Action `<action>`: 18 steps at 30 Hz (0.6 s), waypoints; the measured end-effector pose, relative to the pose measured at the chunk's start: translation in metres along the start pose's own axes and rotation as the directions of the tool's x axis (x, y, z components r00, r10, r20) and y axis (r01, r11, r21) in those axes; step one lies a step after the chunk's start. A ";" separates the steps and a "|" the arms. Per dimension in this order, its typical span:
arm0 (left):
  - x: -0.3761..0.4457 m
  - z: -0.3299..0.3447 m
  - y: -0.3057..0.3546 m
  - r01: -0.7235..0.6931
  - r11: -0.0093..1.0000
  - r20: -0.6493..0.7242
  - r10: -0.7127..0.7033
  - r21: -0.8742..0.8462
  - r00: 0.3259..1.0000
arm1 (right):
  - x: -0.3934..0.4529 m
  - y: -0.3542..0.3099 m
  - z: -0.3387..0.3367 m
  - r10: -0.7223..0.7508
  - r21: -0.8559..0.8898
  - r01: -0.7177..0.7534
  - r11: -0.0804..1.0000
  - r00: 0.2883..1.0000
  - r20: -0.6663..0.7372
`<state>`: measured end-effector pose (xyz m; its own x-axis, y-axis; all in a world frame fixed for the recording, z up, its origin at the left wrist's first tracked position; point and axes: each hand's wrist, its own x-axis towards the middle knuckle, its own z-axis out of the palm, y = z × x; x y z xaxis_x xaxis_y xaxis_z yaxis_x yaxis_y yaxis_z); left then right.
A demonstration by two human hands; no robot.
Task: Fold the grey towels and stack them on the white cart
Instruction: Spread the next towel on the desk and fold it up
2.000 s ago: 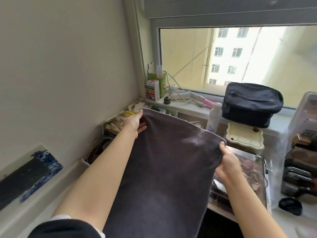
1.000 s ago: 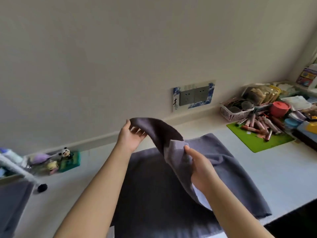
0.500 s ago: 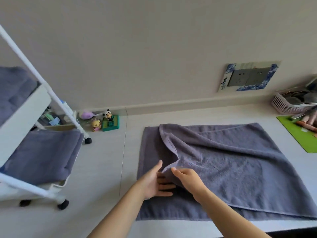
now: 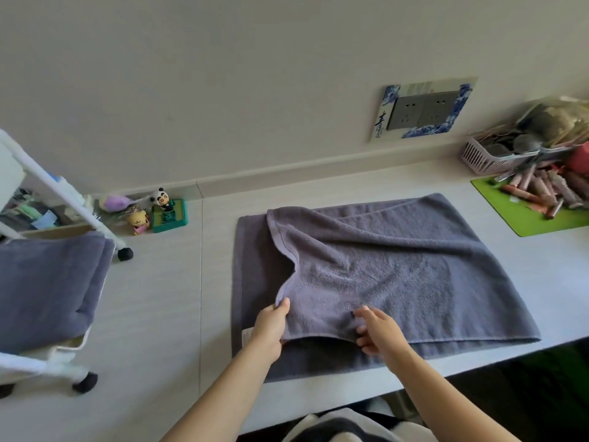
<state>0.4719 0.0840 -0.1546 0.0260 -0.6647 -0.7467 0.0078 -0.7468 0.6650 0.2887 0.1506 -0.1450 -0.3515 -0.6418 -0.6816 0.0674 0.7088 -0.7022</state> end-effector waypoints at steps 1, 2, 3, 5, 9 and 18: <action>-0.001 0.003 0.003 -0.034 0.999 0.014 0.035 -0.041 0.999 | 0.001 0.004 -0.003 0.000 -0.032 -0.002 0.999 0.999 -0.047; -0.004 0.008 0.005 -0.039 0.995 0.033 0.042 -0.094 0.999 | 0.000 0.009 -0.008 -0.004 -0.071 -0.004 0.997 0.994 -0.112; -0.006 0.011 0.009 -0.044 0.986 0.041 0.051 -0.161 0.998 | 0.001 0.012 -0.009 -0.020 -0.109 0.001 0.994 0.984 -0.176; -0.015 0.017 0.020 -0.045 0.970 0.059 0.061 -0.237 0.996 | 0.000 0.017 -0.017 -0.014 -0.050 0.000 0.999 0.959 -0.284; -0.034 0.027 0.055 -0.101 0.938 0.084 0.136 -0.332 0.987 | -0.002 -0.003 -0.045 -0.091 0.109 0.152 0.982 0.897 -0.432; -0.075 -0.054 0.048 -0.454 0.853 -0.269 0.514 0.258 0.814 | -0.035 0.005 -0.027 -0.714 -0.311 0.652 0.692 0.553 -0.430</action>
<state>0.5240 0.0989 -0.0660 0.2942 -0.9191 -0.2620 -0.2632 -0.3414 0.9023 0.2762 0.1840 -0.1191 -0.6441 -0.7346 0.2132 -0.4725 0.1629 -0.8662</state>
